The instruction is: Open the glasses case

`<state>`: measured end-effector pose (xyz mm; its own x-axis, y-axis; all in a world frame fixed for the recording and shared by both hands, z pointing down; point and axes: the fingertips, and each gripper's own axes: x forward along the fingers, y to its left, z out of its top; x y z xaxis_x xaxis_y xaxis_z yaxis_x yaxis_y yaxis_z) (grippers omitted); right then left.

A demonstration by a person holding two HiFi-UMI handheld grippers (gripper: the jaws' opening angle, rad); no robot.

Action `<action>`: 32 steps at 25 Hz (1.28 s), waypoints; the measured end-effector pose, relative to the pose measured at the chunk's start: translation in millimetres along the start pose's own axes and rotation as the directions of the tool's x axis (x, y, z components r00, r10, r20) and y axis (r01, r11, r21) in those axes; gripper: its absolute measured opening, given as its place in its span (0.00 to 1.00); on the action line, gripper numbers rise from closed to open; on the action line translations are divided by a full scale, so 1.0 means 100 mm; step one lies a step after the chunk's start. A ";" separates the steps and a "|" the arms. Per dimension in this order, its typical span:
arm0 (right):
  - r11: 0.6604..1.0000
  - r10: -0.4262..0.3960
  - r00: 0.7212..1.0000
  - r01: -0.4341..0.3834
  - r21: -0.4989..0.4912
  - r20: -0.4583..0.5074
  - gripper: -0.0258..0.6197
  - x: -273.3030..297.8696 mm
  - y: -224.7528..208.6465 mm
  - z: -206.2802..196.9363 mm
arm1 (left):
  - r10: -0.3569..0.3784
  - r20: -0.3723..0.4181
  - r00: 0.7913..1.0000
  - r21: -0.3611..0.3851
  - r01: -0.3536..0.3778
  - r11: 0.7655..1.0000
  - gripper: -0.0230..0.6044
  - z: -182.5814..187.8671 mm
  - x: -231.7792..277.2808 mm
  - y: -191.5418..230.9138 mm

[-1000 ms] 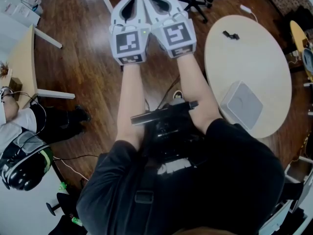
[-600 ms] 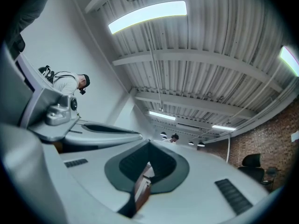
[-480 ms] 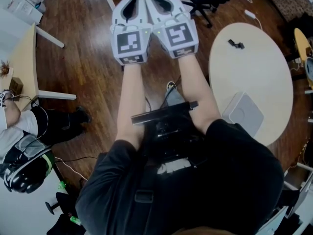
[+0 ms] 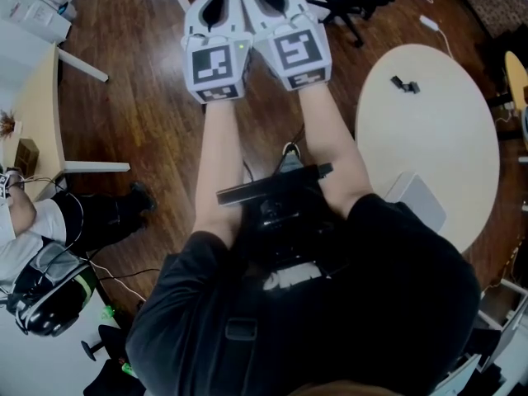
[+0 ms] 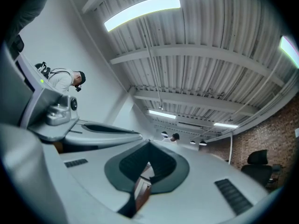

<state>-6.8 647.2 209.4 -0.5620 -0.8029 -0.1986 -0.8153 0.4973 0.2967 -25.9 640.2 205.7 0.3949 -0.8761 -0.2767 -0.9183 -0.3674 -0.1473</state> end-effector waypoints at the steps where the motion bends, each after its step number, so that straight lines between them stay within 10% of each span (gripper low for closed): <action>1: 1.000 -0.001 1.000 0.001 0.006 0.004 0.04 0.06 -0.07 -0.02 | -0.001 -0.003 1.000 0.006 0.001 1.000 0.03 -0.02 0.10 0.01; 32: 0.997 0.035 0.999 -0.036 0.062 0.013 0.04 0.99 -1.25 -0.77 | 0.023 -0.059 0.998 0.035 -0.021 0.999 0.03 -0.64 1.64 0.06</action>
<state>50.2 480.0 224.6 -0.5919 -0.7808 -0.2001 -0.8018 0.5450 0.2451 32.0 474.3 220.6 0.3710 -0.9013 -0.2237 -0.9250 -0.3374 -0.1748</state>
